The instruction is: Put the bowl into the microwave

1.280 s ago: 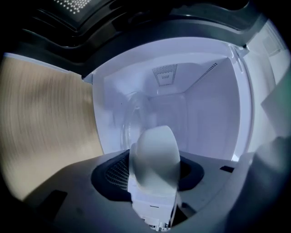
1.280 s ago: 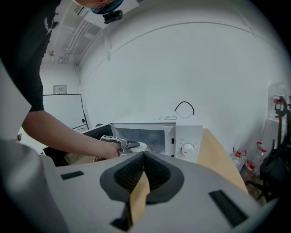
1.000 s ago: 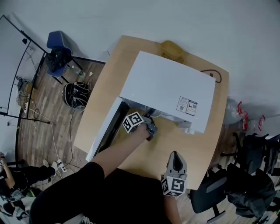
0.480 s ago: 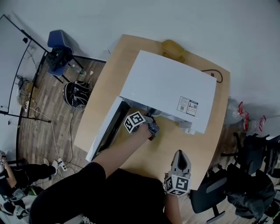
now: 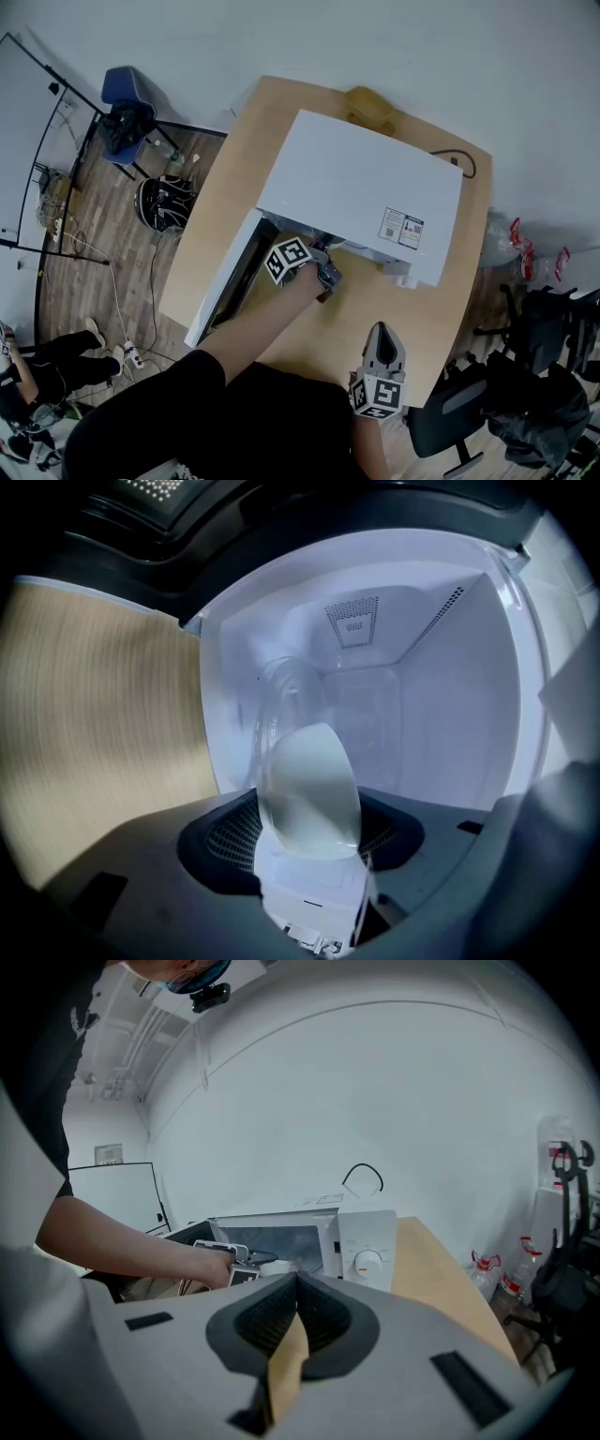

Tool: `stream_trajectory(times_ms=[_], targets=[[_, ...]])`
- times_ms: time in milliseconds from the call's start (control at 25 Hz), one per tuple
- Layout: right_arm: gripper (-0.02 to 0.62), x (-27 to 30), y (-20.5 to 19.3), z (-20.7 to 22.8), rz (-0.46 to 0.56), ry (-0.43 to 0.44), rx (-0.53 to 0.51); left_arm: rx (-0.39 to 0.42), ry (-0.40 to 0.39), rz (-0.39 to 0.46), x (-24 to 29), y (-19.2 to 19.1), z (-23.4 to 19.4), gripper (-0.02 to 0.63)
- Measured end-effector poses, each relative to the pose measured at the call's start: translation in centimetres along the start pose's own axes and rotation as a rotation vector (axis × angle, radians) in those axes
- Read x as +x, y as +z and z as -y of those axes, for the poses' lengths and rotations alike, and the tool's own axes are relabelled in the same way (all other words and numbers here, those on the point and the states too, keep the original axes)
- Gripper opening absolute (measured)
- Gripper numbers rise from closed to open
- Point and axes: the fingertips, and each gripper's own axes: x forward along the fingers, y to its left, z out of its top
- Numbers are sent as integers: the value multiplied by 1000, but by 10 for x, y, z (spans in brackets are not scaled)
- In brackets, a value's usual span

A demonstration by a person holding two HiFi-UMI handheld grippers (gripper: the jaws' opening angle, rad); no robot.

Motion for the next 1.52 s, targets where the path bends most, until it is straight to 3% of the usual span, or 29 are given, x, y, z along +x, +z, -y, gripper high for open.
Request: stream_trajectory(times_ms=[440, 840, 1200, 1520], targets=[[60, 1, -2, -6, -5, 11, -7, 5, -7, -73, -6, -7, -1, 245], [60, -1, -3, -9, -10, 20, -7, 11, -42, -58, 7, -4, 6, 245], [60, 0, -4, -3, -10, 13, -1, 65, -106, -55, 17, -1, 22, 245], [60, -2, -5, 0, -12, 8, 6, 149, -74, -36, 24, 12, 19, 245]])
